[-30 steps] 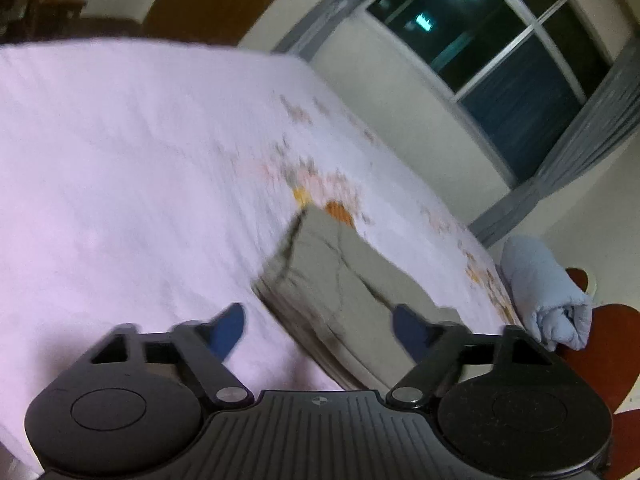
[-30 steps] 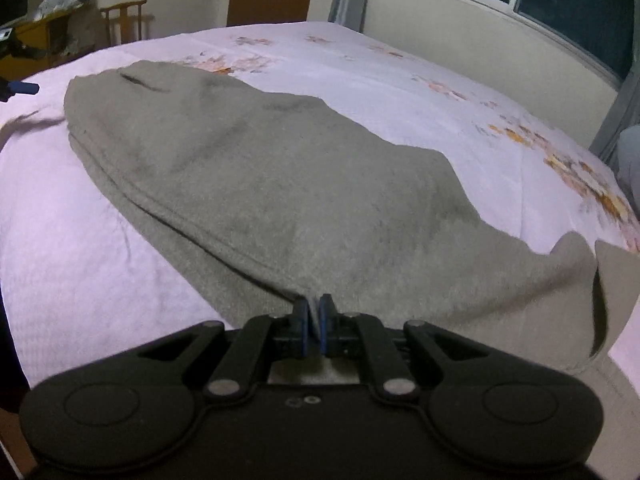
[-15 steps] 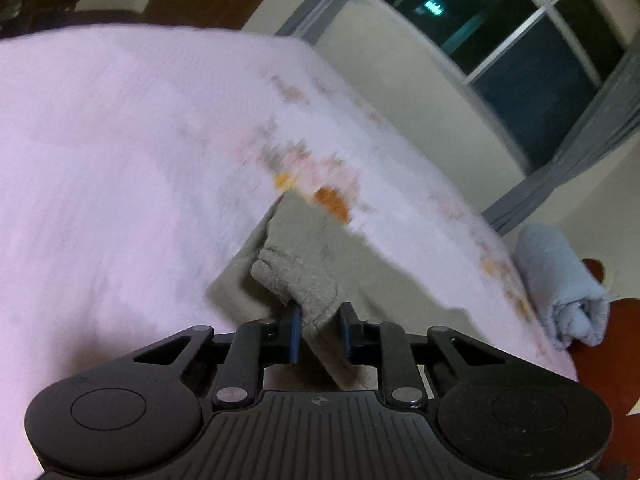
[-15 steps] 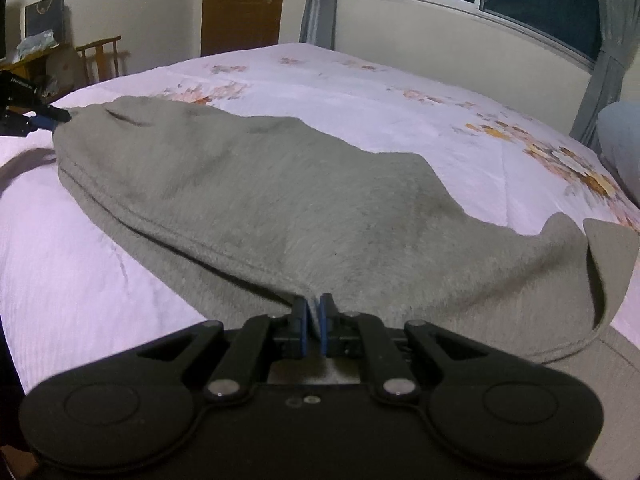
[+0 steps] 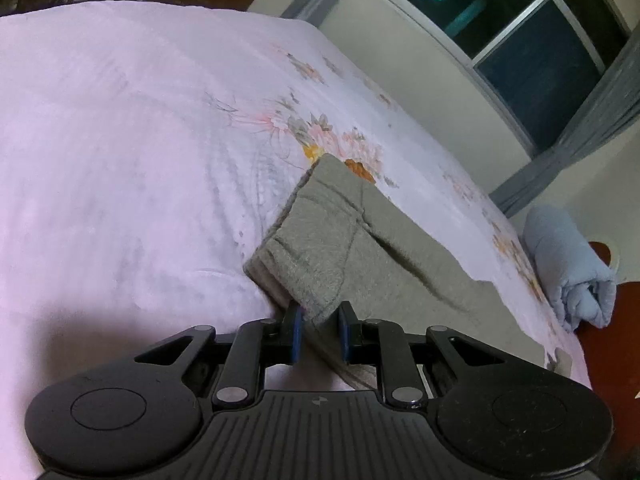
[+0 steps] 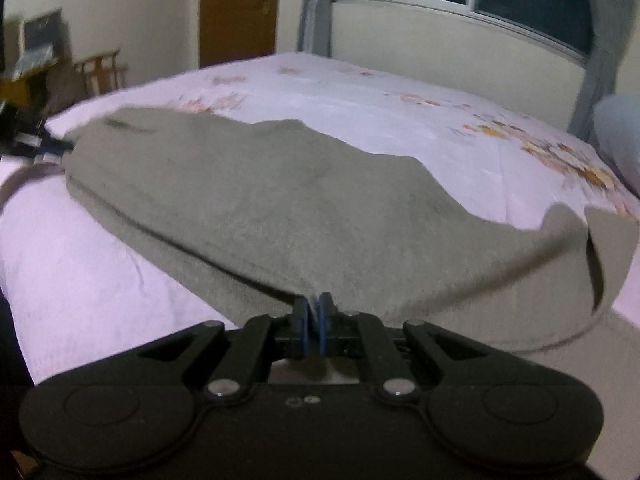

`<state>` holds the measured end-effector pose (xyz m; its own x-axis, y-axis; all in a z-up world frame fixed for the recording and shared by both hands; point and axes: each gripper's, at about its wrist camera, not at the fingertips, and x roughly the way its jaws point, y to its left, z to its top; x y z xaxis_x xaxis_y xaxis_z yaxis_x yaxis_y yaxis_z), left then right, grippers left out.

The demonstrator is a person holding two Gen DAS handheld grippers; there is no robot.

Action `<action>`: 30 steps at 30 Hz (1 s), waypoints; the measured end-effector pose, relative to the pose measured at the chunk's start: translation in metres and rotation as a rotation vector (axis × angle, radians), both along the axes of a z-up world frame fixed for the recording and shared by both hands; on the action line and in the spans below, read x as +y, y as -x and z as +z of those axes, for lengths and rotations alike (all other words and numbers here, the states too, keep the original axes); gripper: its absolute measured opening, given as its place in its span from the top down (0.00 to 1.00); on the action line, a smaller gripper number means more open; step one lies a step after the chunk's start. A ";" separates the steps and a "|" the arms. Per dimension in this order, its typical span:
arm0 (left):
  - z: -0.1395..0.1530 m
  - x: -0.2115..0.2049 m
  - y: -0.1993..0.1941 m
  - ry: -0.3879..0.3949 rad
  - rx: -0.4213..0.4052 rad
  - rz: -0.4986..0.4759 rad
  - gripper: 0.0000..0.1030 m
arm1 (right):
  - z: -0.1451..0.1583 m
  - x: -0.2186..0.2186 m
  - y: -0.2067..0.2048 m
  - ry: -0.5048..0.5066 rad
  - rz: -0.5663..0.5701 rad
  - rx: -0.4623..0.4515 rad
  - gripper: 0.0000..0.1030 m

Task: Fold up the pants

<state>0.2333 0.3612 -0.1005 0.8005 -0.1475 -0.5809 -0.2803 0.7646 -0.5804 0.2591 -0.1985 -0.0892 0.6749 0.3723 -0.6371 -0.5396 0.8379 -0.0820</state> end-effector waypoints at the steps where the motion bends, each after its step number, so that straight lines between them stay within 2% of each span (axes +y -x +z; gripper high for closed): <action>1: 0.000 -0.001 -0.003 -0.014 0.002 -0.005 0.82 | -0.001 0.002 -0.001 0.009 0.000 -0.003 1.00; 26: 0.001 -0.001 -0.009 -0.032 0.016 -0.030 0.82 | -0.004 0.007 -0.003 0.017 -0.018 0.008 1.00; 28: 0.008 -0.003 -0.007 -0.059 -0.010 -0.030 0.82 | -0.002 0.006 -0.004 0.010 -0.023 0.009 1.00; 30: 0.025 -0.006 -0.003 -0.093 -0.082 -0.040 0.82 | 0.011 0.004 -0.001 -0.019 -0.033 -0.039 1.00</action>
<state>0.2359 0.3553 -0.0751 0.8404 -0.1291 -0.5264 -0.2025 0.8261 -0.5259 0.2599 -0.1950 -0.0778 0.7113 0.3611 -0.6031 -0.5082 0.8569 -0.0862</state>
